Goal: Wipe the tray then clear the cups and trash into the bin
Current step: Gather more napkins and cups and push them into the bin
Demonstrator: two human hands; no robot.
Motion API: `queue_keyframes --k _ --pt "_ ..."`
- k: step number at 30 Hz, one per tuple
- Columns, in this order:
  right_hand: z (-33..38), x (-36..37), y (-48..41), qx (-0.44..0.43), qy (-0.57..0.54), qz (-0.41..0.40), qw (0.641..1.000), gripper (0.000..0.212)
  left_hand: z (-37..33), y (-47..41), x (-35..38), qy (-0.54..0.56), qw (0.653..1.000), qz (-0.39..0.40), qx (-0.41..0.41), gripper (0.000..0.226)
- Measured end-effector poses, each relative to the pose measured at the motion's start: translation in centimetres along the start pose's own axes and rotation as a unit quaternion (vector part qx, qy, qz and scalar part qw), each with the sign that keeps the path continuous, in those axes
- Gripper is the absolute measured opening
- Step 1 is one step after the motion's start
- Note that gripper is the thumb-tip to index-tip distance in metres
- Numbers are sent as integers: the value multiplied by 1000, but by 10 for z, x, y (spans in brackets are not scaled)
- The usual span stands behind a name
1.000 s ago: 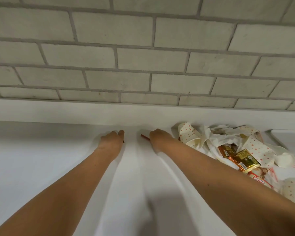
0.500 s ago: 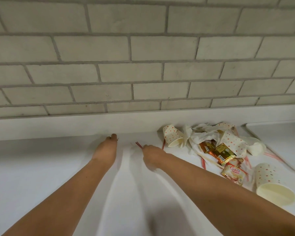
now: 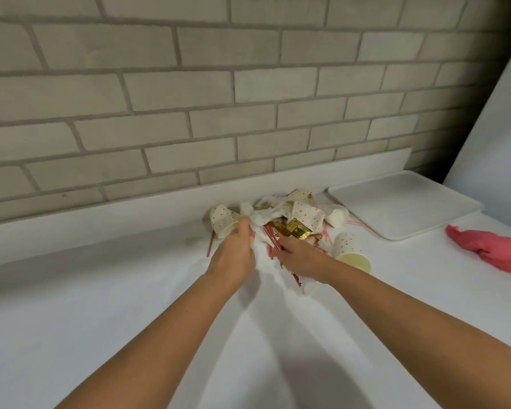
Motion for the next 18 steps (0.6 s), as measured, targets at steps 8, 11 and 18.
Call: queue_keyframes --k 8,11,18 --pt "-61 -66 107 70 -22 -52 996 25 -130 28 49 115 987 87 75 56" --pt "-94 -91 151 108 -18 -70 991 30 -182 46 66 133 979 108 112 41" --pt "-171 -129 245 158 -34 -91 983 25 -285 94 103 155 953 184 184 10"
Point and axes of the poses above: each hand's wrist, its own y-axis away from the middle knuckle, its own x-axis out of the palm, z = x × y, the point moved 3 cm from there along -y, towards the middle knuckle, and after that the axes turned 3 degrees about z, right-handed, at the moved point
